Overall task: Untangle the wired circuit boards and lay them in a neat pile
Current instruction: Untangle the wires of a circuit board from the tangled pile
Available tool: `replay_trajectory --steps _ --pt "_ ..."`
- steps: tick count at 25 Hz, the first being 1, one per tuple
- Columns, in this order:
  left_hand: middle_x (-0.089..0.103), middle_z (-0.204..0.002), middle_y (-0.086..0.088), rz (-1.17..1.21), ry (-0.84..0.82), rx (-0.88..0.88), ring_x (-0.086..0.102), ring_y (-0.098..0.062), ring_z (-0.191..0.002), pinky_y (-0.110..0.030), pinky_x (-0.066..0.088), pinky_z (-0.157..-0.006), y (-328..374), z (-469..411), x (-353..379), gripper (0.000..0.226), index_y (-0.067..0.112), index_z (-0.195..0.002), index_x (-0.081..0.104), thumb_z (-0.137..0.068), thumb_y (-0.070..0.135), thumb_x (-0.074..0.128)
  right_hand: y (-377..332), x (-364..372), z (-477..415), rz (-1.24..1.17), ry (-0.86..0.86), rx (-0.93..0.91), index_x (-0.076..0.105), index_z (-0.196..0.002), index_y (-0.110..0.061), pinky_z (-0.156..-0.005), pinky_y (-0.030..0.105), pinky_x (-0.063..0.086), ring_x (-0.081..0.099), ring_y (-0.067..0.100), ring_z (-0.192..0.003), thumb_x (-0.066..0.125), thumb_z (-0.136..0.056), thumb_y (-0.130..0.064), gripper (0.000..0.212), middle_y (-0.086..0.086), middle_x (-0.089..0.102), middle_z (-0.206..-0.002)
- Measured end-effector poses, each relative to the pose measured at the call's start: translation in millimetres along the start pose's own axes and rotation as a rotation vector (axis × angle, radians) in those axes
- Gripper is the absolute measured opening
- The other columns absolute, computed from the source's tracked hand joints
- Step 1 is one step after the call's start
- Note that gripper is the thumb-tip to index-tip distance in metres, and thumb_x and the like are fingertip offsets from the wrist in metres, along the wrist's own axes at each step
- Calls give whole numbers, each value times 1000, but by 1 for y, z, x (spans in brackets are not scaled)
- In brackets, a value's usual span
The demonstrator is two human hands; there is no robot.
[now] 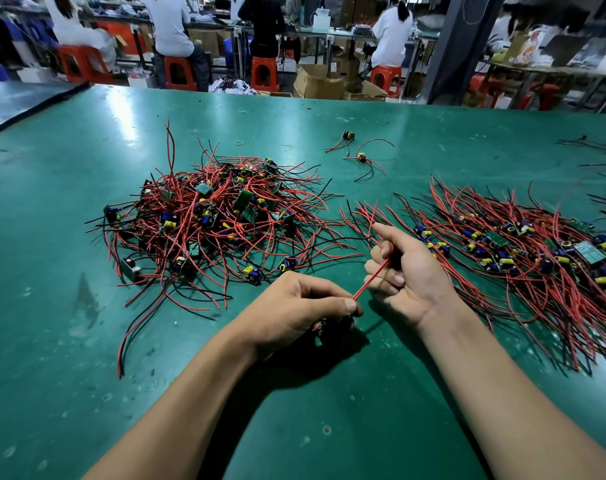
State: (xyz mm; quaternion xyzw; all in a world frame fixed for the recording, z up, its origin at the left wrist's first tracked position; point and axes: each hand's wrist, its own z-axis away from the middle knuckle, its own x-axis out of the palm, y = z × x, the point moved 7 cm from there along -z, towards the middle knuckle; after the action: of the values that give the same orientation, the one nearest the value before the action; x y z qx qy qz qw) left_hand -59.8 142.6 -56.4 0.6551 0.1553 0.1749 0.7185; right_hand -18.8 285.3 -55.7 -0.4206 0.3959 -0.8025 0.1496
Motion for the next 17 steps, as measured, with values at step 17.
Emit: replay_trajectory --steps 17 --pt "73 -95 -23 483 248 -92 72 -28 -73 -32 60 -63 -4 -4 -15 54 1 -103 69 -91 51 51 -13 -8 -3 342 33 -249 74 -96 -15 -39 20 30 38 6 -46 70 -52 -84 82 -8 53 -68"
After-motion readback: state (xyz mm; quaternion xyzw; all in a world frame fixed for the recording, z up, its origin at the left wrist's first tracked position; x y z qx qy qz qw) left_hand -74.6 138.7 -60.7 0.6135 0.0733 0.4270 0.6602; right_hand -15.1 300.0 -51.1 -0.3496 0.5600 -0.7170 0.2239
